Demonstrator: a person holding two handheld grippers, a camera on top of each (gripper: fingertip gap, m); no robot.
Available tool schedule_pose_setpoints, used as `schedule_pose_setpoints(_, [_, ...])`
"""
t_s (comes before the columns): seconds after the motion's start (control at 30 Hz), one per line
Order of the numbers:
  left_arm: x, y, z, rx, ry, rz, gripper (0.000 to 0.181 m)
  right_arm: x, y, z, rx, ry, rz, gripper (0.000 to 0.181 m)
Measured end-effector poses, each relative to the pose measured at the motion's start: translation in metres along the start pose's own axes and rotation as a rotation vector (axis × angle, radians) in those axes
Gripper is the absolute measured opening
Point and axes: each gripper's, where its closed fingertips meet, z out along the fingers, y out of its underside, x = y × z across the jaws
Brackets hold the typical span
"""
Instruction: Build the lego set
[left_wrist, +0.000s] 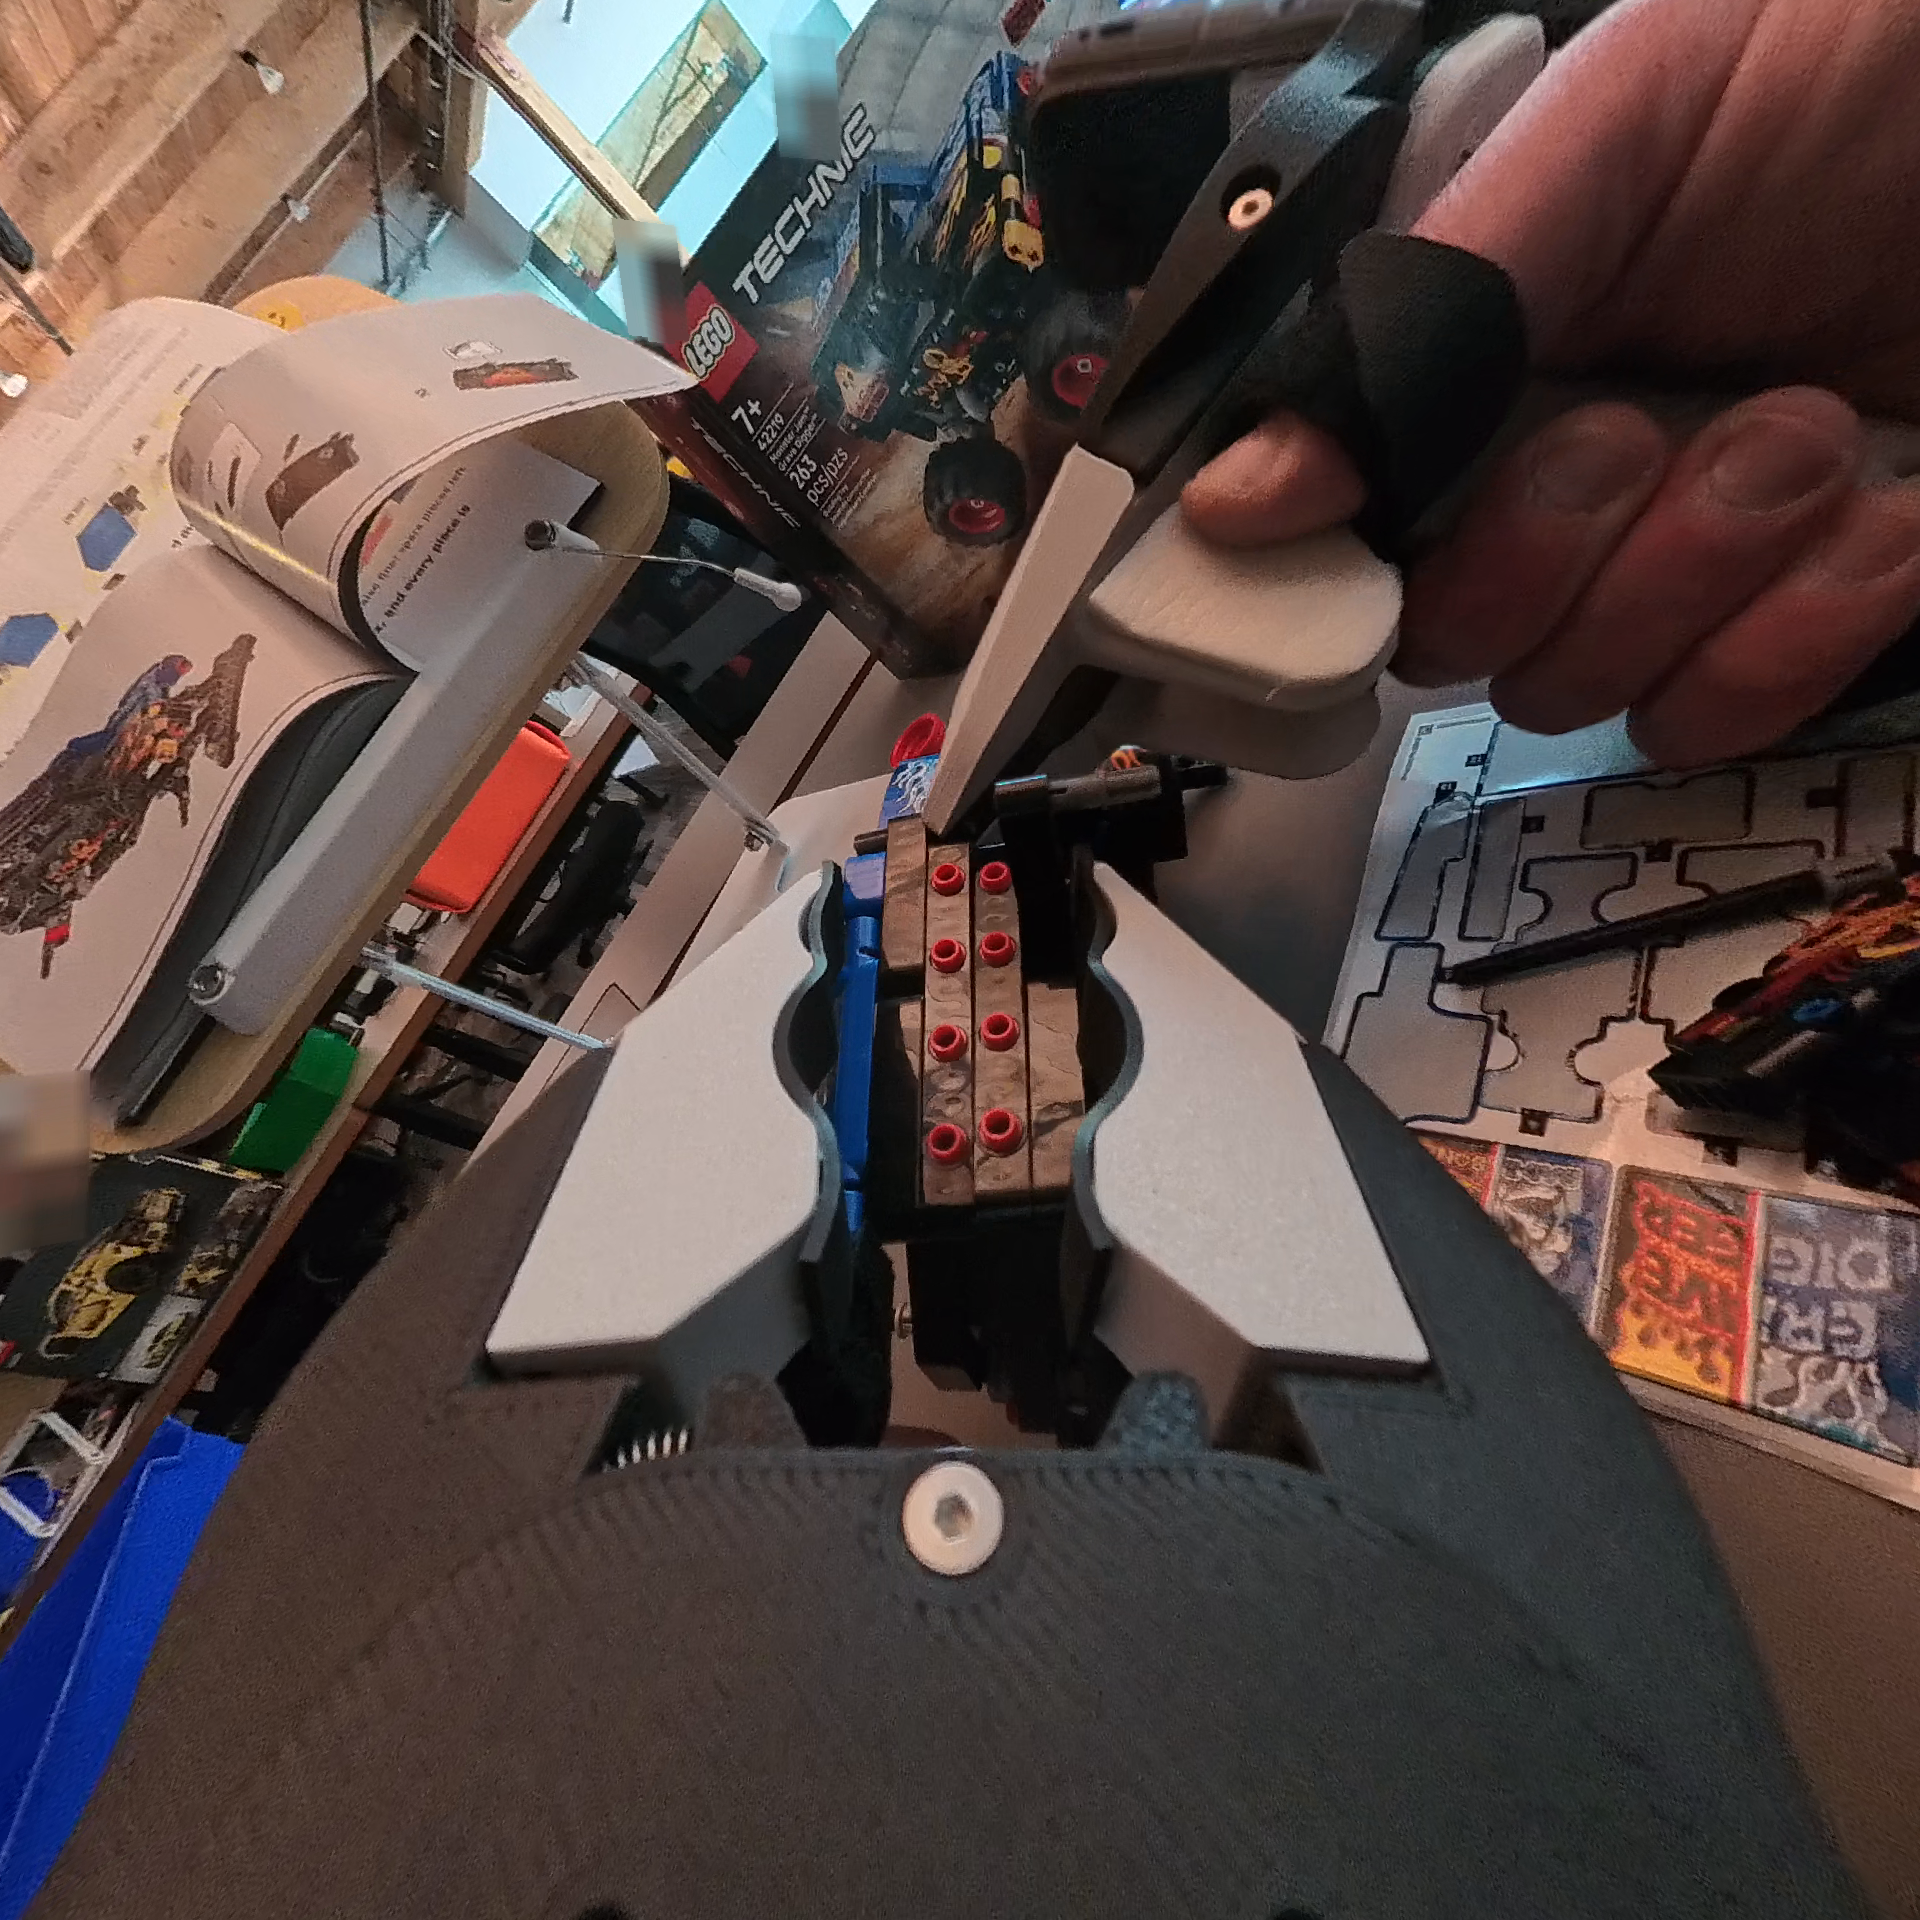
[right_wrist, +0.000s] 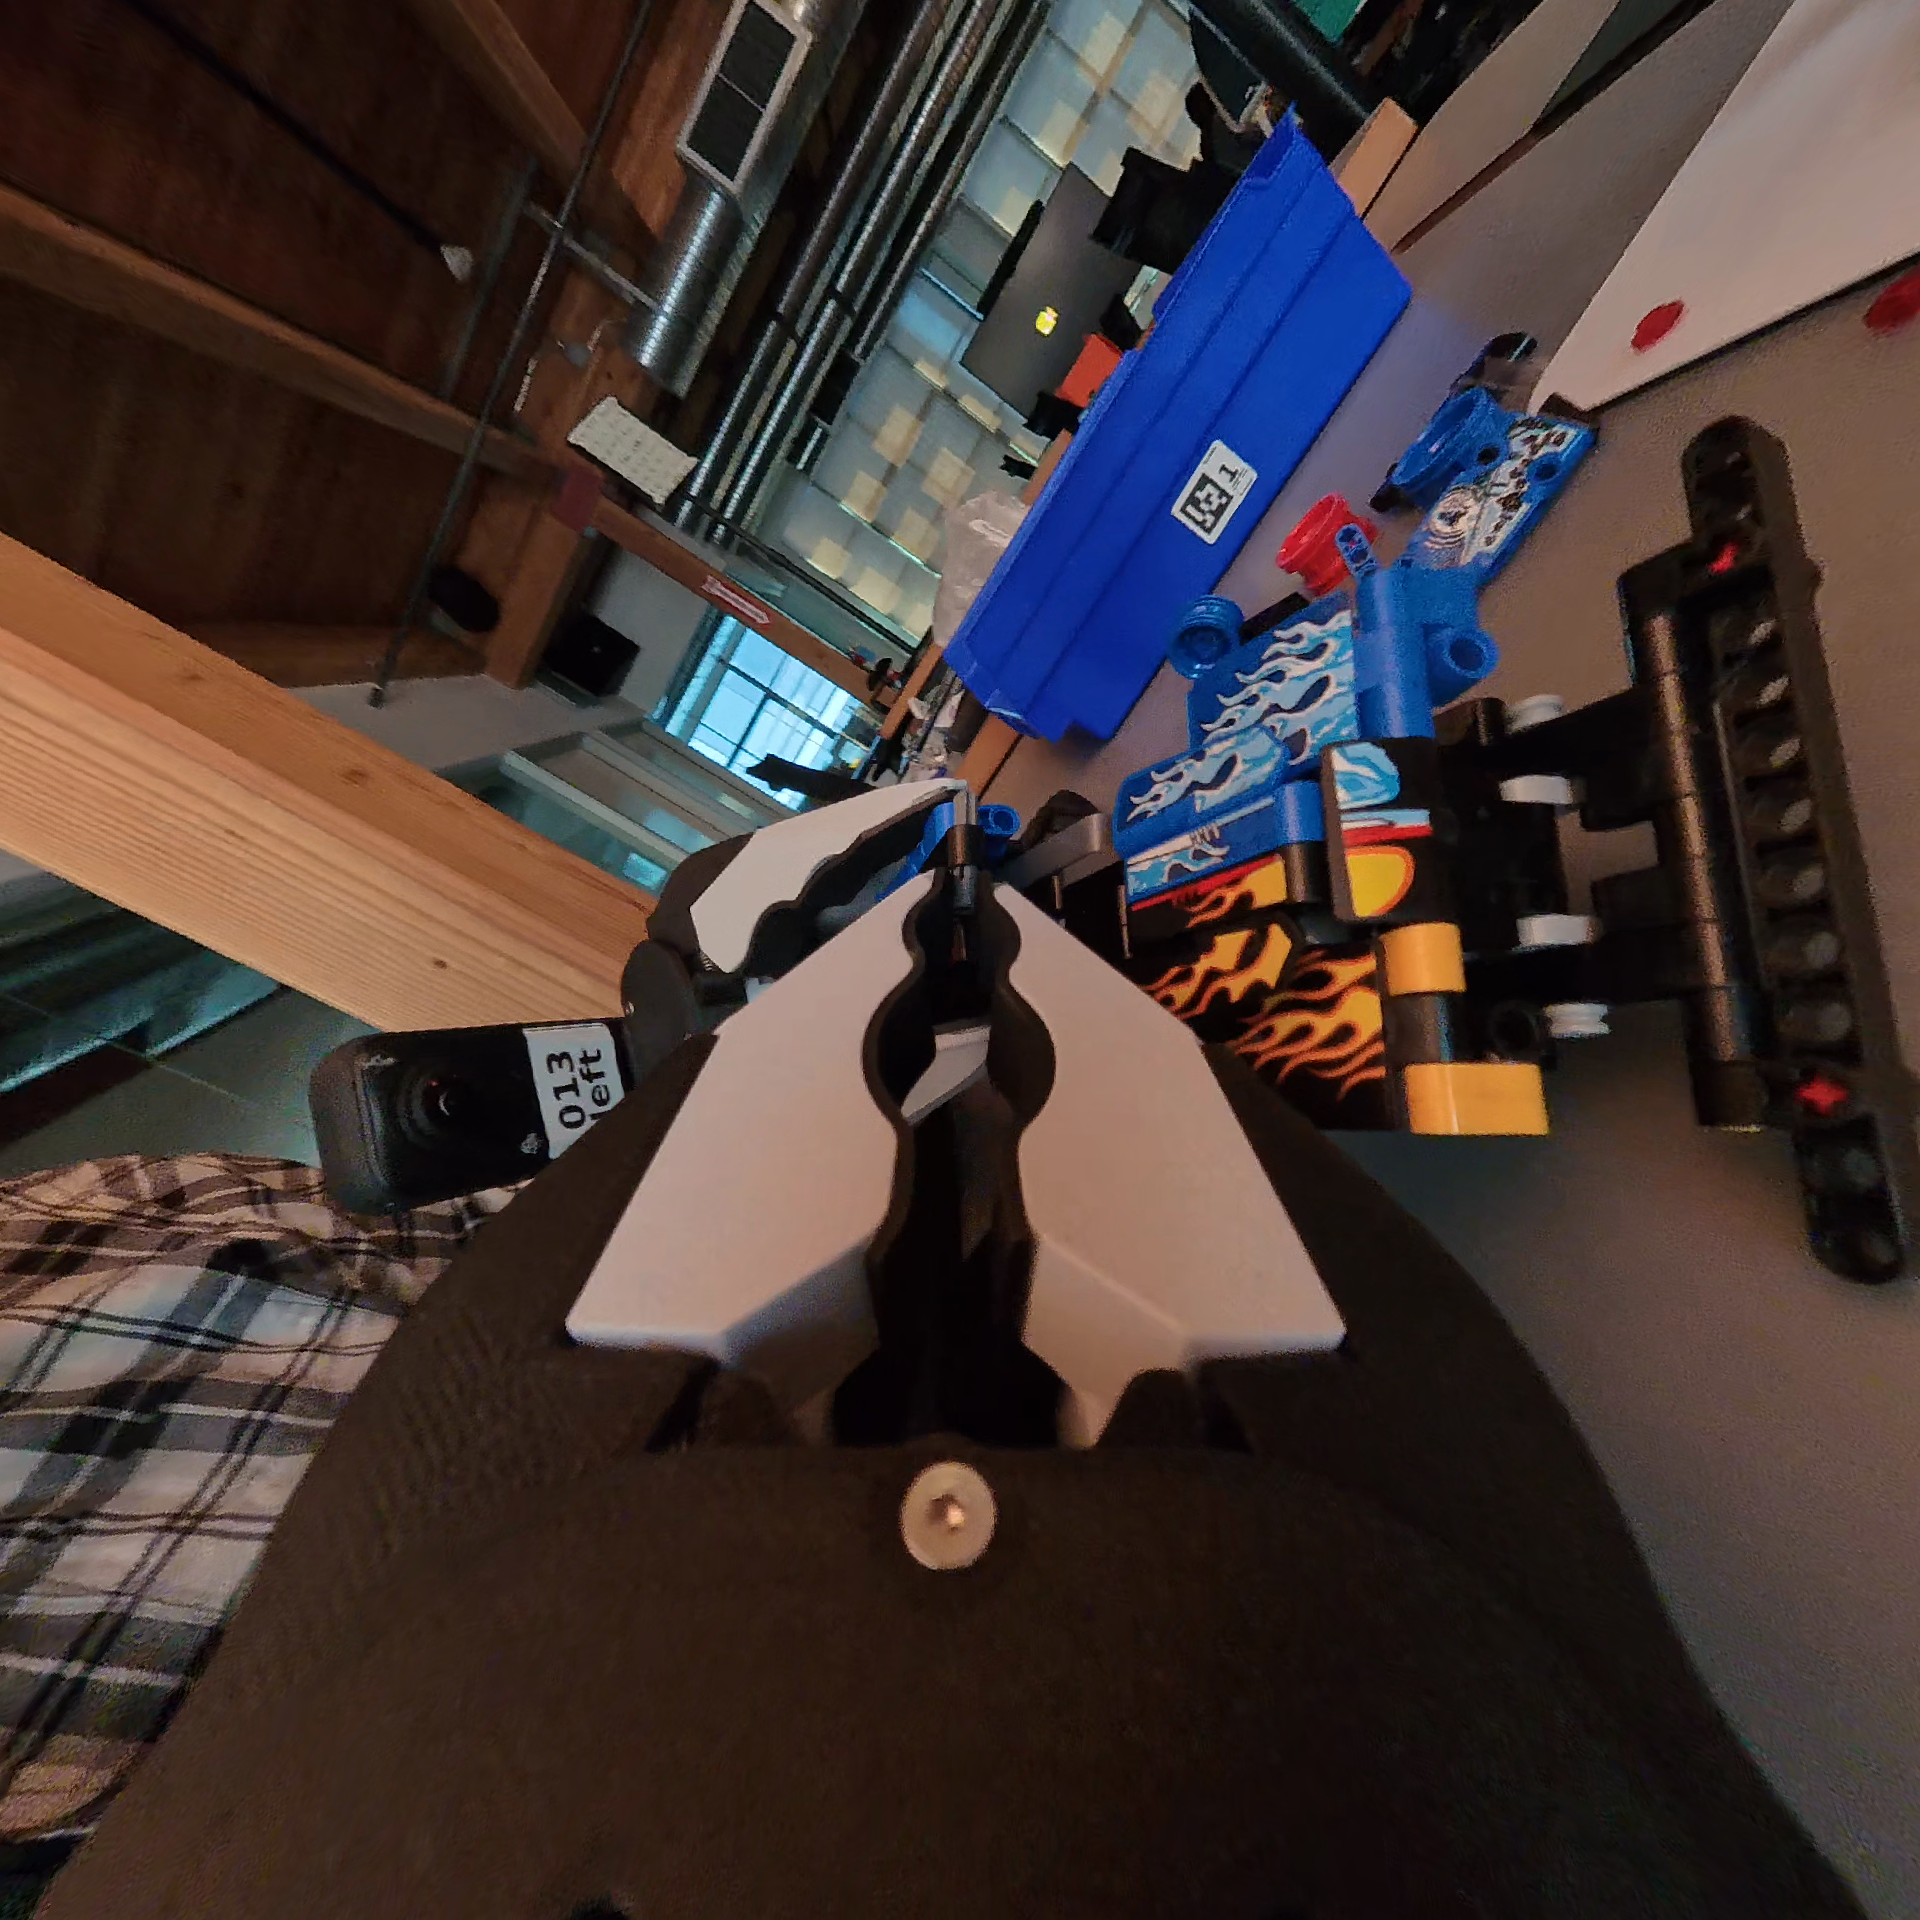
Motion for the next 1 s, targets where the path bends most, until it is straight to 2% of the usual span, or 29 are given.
schedule_pose_setpoints(0.2, [0.000, 0.001, 0.001, 0.004, 0.000, 0.004, 0.044, 0.000, 0.001, -0.002, 0.005, 0.046, -0.070, 0.001])
schedule_pose_setpoints(0.4, [0.001, 0.000, 0.002, 0.008, 0.009, -0.006, 0.044, 0.000, 0.002, -0.004, -0.051, 0.145, -0.253, 0.001])
schedule_pose_setpoints(0.53, [0.001, -0.001, 0.002, 0.013, 0.020, -0.021, 0.044, 0.002, 0.002, -0.006, -0.102, 0.305, -0.519, 0.000])
schedule_pose_setpoints(0.73, [0.002, -0.001, 0.003, 0.015, 0.023, -0.020, 0.044, 0.004, 0.002, -0.009, -0.244, 0.598, -1.058, 0.000])
schedule_pose_setpoints(0.8, [0.002, -0.002, 0.003, 0.018, 0.024, -0.018, 0.044, 0.004, 0.001, -0.009, -0.237, 0.591, -1.041, 0.000])
schedule_pose_setpoints(0.9, [0.003, -0.003, 0.003, 0.021, 0.023, 0.000, 0.043, 0.002, 0.000, -0.011, -0.215, 0.470, -0.839, 0.003])
schedule_pose_setpoints(0.93, [0.001, -0.002, 0.004, 0.017, 0.021, -0.009, 0.043, 0.004, 0.000, -0.016, -0.250, 0.479, -0.828, 0.019])
schedule_pose_setpoints(0.97, [-0.001, -0.001, 0.004, 0.018, 0.027, -0.034, 0.043, 0.007, 0.001, -0.022, -0.283, 0.499, -0.839, 0.027])
schedule_pose_setpoints(1.0, [-0.001, 0.000, 0.004, 0.017, 0.032, -0.046, 0.042, 0.007, 0.000, -0.027, -0.297, 0.507, -0.850, 0.024])
